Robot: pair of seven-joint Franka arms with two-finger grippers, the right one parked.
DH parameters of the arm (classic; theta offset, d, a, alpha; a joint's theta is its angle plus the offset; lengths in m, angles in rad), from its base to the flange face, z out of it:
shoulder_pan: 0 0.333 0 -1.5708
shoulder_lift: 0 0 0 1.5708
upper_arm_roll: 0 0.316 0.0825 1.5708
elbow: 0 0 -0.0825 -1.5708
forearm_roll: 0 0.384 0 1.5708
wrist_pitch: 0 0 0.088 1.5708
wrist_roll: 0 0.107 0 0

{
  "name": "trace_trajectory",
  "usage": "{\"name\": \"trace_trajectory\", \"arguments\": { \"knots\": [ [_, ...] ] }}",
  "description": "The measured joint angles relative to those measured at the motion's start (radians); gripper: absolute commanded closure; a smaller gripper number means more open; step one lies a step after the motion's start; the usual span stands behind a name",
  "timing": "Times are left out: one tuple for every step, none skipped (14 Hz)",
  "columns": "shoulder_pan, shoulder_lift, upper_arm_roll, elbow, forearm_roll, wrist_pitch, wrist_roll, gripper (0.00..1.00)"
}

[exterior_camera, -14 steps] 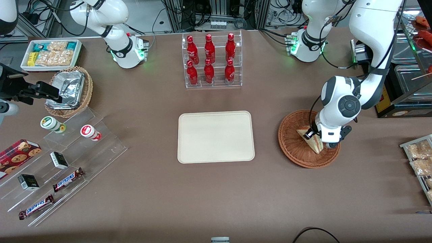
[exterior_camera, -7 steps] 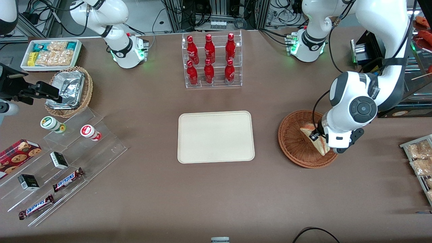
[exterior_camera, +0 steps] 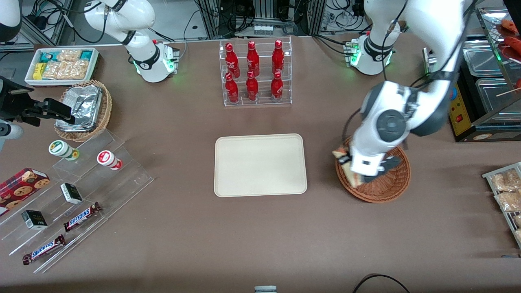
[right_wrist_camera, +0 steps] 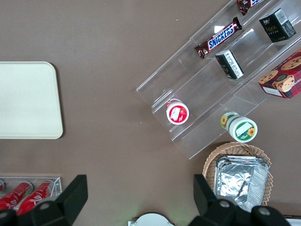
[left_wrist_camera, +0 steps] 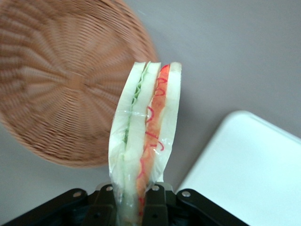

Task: Place sandwich from basket to tray
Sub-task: 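Lift the sandwich and carry it with the left gripper over the cream tray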

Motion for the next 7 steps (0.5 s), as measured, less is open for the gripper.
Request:
{"name": "trace_trajectory", "arguments": {
  "knots": [
    [-0.044,0.031,-0.001,0.032,-0.001,0.002,-0.005,1.00],
    [-0.087,0.068,-0.002,0.070,-0.002,0.004,-0.009,1.00],
    [-0.126,0.106,-0.002,0.113,-0.002,0.006,-0.012,1.00],
    [-0.163,0.146,-0.003,0.158,-0.002,0.006,-0.012,1.00],
    [-0.200,0.188,-0.003,0.202,-0.002,0.009,-0.012,1.00],
    [-0.234,0.227,-0.003,0.239,-0.002,0.018,-0.012,1.00],
    [-0.266,0.263,-0.002,0.266,-0.002,0.043,-0.012,1.00]
  ]
}}
